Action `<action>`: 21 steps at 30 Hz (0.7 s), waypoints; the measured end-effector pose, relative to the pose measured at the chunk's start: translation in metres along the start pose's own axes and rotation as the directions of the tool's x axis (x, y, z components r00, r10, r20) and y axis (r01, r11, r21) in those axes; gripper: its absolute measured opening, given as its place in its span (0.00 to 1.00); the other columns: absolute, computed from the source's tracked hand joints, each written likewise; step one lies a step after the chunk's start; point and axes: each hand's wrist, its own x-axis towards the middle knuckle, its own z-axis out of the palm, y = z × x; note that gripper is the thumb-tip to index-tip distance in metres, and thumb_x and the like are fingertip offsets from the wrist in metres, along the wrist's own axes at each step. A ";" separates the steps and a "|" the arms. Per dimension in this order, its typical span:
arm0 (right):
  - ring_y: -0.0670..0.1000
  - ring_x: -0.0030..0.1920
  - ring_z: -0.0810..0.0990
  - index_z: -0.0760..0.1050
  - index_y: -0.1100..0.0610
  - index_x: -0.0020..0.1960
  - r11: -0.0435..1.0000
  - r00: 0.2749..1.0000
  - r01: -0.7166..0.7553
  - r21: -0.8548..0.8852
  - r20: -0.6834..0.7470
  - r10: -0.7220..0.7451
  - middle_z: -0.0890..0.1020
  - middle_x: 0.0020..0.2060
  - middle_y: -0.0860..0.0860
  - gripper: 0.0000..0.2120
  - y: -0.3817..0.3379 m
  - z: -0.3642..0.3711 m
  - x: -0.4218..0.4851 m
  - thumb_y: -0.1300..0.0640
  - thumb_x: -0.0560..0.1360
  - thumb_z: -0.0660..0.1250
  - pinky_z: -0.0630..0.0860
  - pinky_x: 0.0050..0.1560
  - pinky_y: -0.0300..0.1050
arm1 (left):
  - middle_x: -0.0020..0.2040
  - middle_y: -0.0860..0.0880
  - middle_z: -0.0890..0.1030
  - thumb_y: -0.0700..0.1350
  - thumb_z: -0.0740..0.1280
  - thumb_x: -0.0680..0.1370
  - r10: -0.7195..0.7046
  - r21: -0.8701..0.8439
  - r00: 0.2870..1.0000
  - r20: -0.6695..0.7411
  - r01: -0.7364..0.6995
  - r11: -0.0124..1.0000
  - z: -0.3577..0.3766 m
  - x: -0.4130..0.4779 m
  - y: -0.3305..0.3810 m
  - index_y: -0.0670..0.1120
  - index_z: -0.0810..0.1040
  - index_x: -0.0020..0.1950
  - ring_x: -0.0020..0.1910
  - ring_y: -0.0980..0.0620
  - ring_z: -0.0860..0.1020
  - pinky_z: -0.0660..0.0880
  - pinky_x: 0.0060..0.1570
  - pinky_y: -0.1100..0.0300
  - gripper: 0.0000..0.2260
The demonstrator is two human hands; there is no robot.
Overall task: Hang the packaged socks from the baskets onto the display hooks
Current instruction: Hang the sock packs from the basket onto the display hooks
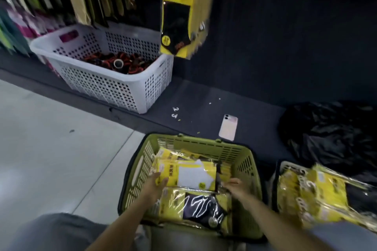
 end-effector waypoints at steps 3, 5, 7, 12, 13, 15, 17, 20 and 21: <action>0.57 0.63 0.74 0.65 0.66 0.68 0.985 0.989 -0.055 -0.164 0.124 0.076 0.74 0.63 0.59 0.28 0.020 0.001 0.003 0.59 0.74 0.71 0.71 0.51 0.40 | 0.57 0.44 0.79 0.46 0.64 0.79 -0.067 0.066 0.995 0.072 0.062 0.996 -0.001 -0.002 -0.012 0.42 0.74 0.61 0.56 0.46 0.76 0.73 0.51 0.60 0.13; 0.56 0.67 0.71 0.66 0.61 0.69 0.967 0.962 -0.107 -0.230 0.221 0.159 0.73 0.66 0.56 0.27 0.031 0.004 0.005 0.56 0.74 0.71 0.71 0.50 0.38 | 0.46 0.50 0.77 0.41 0.60 0.81 -0.122 0.018 0.971 0.204 0.121 0.992 0.001 -0.005 -0.012 0.46 0.73 0.48 0.48 0.51 0.75 0.71 0.41 0.70 0.04; 0.55 0.68 0.70 0.64 0.59 0.70 0.938 0.937 -0.158 -0.308 0.252 0.240 0.72 0.67 0.55 0.29 0.038 0.014 0.003 0.54 0.74 0.72 0.70 0.54 0.42 | 0.37 0.48 0.75 0.35 0.55 0.82 -0.079 0.100 0.945 0.318 0.050 0.994 0.006 -0.004 -0.016 0.44 0.71 0.40 0.36 0.53 0.76 0.73 0.34 0.68 0.12; 0.57 0.65 0.72 0.63 0.62 0.71 0.951 0.981 -0.135 -0.278 0.095 0.167 0.72 0.66 0.59 0.34 0.046 0.032 0.001 0.58 0.70 0.75 0.73 0.63 0.47 | 0.57 0.44 0.71 0.44 0.61 0.81 -0.159 0.131 0.898 0.410 0.114 0.985 0.015 -0.012 -0.012 0.41 0.64 0.64 0.55 0.47 0.73 0.72 0.52 0.57 0.14; 0.56 0.66 0.72 0.63 0.62 0.71 0.953 0.981 -0.147 -0.265 0.084 0.175 0.71 0.67 0.59 0.36 0.046 0.029 0.000 0.56 0.69 0.76 0.72 0.61 0.44 | 0.57 0.43 0.71 0.44 0.62 0.80 -0.142 0.101 0.902 0.408 0.109 0.989 0.016 -0.013 -0.010 0.41 0.64 0.63 0.55 0.47 0.73 0.73 0.53 0.56 0.15; 0.55 0.67 0.70 0.61 0.62 0.72 0.956 0.968 -0.189 -0.222 0.119 0.219 0.68 0.70 0.58 0.40 0.047 0.023 0.001 0.53 0.67 0.77 0.68 0.55 0.40 | 0.61 0.40 0.71 0.43 0.62 0.80 -0.157 0.038 0.901 0.406 0.155 0.987 0.016 -0.013 -0.006 0.40 0.62 0.66 0.59 0.44 0.73 0.72 0.56 0.54 0.17; 0.50 0.60 0.74 0.67 0.59 0.67 0.967 0.951 -0.192 -0.167 0.211 0.225 0.70 0.68 0.56 0.34 0.044 0.017 0.001 0.52 0.67 0.78 0.68 0.48 0.38 | 0.63 0.39 0.71 0.43 0.62 0.80 -0.191 0.008 0.898 0.396 0.204 0.979 0.016 -0.012 -0.005 0.39 0.60 0.68 0.61 0.43 0.73 0.74 0.55 0.54 0.20; 0.49 0.60 0.74 0.64 0.57 0.71 0.986 0.931 -0.159 -0.051 0.325 0.167 0.73 0.64 0.53 0.39 0.034 0.018 -0.003 0.50 0.66 0.77 0.71 0.57 0.44 | 0.56 0.40 0.73 0.42 0.61 0.80 -0.204 -0.054 0.912 0.356 0.238 0.970 0.016 -0.016 -0.001 0.35 0.63 0.67 0.48 0.49 0.75 0.76 0.41 0.62 0.18; 0.50 0.61 0.72 0.60 0.57 0.73 0.986 0.925 -0.164 -0.007 0.347 0.156 0.72 0.63 0.51 0.42 0.028 0.019 -0.006 0.50 0.67 0.77 0.69 0.59 0.46 | 0.56 0.40 0.74 0.43 0.61 0.80 -0.209 -0.084 0.919 0.334 0.250 0.965 0.016 -0.018 0.002 0.35 0.64 0.66 0.48 0.50 0.74 0.75 0.38 0.63 0.18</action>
